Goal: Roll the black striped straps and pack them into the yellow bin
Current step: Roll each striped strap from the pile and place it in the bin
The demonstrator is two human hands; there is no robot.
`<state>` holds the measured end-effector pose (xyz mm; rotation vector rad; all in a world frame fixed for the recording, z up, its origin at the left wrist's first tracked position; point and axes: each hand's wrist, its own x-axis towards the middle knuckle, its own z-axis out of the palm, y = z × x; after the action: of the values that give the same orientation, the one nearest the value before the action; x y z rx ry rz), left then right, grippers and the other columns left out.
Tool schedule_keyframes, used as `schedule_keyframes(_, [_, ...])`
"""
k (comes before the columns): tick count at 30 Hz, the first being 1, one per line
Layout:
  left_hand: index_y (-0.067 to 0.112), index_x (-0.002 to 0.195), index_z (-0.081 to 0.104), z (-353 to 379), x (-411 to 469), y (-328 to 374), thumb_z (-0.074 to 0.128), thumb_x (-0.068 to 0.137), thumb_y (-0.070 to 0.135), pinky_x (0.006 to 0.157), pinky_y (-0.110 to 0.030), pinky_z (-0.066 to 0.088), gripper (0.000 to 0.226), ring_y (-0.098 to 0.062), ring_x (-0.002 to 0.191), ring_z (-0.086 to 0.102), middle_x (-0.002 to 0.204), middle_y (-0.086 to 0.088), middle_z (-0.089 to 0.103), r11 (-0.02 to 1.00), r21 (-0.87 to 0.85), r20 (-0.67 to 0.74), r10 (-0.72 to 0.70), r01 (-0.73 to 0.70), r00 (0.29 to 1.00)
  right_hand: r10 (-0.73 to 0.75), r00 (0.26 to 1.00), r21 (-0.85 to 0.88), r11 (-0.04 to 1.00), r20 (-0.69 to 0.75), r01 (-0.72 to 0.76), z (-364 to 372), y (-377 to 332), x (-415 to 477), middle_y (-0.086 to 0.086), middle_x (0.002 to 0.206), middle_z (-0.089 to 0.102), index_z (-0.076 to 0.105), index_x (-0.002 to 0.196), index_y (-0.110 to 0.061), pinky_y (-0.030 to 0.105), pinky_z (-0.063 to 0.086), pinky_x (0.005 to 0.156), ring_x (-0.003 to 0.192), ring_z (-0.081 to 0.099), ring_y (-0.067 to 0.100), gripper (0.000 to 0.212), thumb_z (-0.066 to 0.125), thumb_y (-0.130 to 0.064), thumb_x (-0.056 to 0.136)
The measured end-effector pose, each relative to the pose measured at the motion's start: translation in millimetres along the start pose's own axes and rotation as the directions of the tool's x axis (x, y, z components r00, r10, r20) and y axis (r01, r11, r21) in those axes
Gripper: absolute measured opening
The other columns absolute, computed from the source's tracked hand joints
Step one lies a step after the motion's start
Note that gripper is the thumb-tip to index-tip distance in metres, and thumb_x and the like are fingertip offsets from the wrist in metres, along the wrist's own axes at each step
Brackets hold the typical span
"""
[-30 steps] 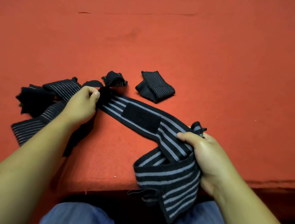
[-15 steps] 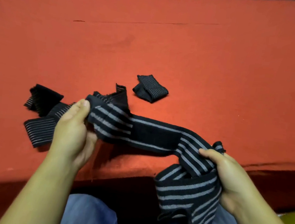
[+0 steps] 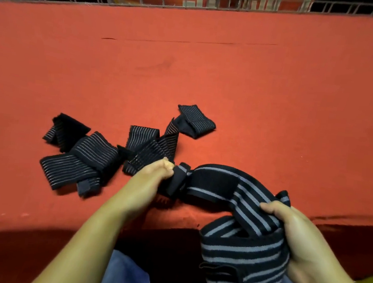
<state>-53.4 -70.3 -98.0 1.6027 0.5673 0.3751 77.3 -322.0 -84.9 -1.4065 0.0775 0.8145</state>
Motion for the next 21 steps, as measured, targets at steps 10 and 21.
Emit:
schedule_keyframes(10, [0.009,0.1,0.058,-1.9,-25.5,45.0,0.038,0.105,0.02,0.079,-0.037,0.064,0.024,-0.024,0.092,0.077,0.103,-0.011,0.078,0.725,-0.663,-0.244,0.026,-0.187,0.969,0.042,0.999,0.147,0.988,-0.002,-0.041,-24.4,-8.6,0.5,0.024,0.101,0.076,0.079,0.104,-0.002,0.046,0.057,0.087,0.084,0.073,0.036,0.031,0.066,-0.027,0.092])
schedule_keyframes(21, [0.027,0.078,0.053,2.4,-61.3,91.2,0.052,0.098,0.038,0.034,-0.012,0.025,0.023,-0.007,0.034,0.033,0.05,0.006,0.046,0.979,-0.137,-0.096,0.136,-0.149,0.986,-0.069,0.987,0.032,0.997,0.144,0.065,-23.7,0.4,-3.3,0.028,0.111,0.074,0.073,0.117,0.002,0.042,0.061,0.086,0.095,0.073,0.036,0.035,0.068,-0.021,0.091])
